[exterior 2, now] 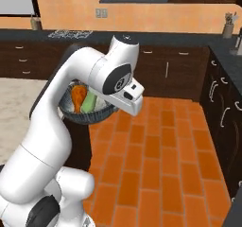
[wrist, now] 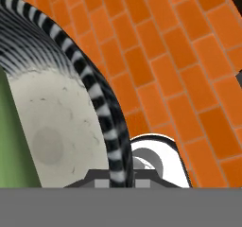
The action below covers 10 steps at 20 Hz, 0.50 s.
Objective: Pick the chicken drumstick and corn from their plates and place them in the bowl. Then put the bowl in the fridge.
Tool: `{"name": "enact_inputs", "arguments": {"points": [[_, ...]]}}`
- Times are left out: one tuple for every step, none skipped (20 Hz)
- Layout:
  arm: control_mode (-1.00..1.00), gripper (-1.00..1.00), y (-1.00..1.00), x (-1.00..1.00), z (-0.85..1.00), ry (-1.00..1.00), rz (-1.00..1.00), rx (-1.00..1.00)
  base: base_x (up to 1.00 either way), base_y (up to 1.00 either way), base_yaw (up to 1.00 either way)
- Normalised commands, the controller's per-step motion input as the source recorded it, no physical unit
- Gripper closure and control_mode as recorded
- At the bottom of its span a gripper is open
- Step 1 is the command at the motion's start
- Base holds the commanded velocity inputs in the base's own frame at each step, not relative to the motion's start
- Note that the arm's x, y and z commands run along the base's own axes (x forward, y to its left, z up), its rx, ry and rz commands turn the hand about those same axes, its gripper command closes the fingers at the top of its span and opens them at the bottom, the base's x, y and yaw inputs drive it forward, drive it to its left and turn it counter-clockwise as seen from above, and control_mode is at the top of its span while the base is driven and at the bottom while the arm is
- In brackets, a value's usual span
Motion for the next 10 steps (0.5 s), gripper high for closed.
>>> {"name": "enact_inputs", "arguments": {"points": [[1.0,1.0,0.0,0.0,0.0,0.0,0.0,0.0,1.0,-0.24,-0.29],[1.0,1.0,0.0,0.0,0.0,0.0,0.0,0.0,1.0,-0.24,-0.45],[1.0,1.0,0.0,0.0,0.0,0.0,0.0,0.0,1.0,-0.01,-0.54],[1.0,1.0,0.0,0.0,0.0,0.0,0.0,0.0,1.0,-0.06,-0.5],[1.0,1.0,0.0,0.0,0.0,0.0,0.0,0.0,1.0,-0.33,-0.45],[1.0,1.0,0.0,0.0,0.0,0.0,0.0,0.0,1.0,-0.14,-0.44],[1.0,1.0,0.0,0.0,0.0,0.0,0.0,0.0,1.0,0.0,-0.58],[1.0,1.0,0.0,0.0,0.0,0.0,0.0,0.0,0.49,0.41,-0.84],[1.0,1.0,0.0,0.0,0.0,0.0,0.0,0.0,0.37,0.42,-0.89],[1.0,1.0,0.0,0.0,0.0,0.0,0.0,0.0,0.26,0.34,-0.92]]}}
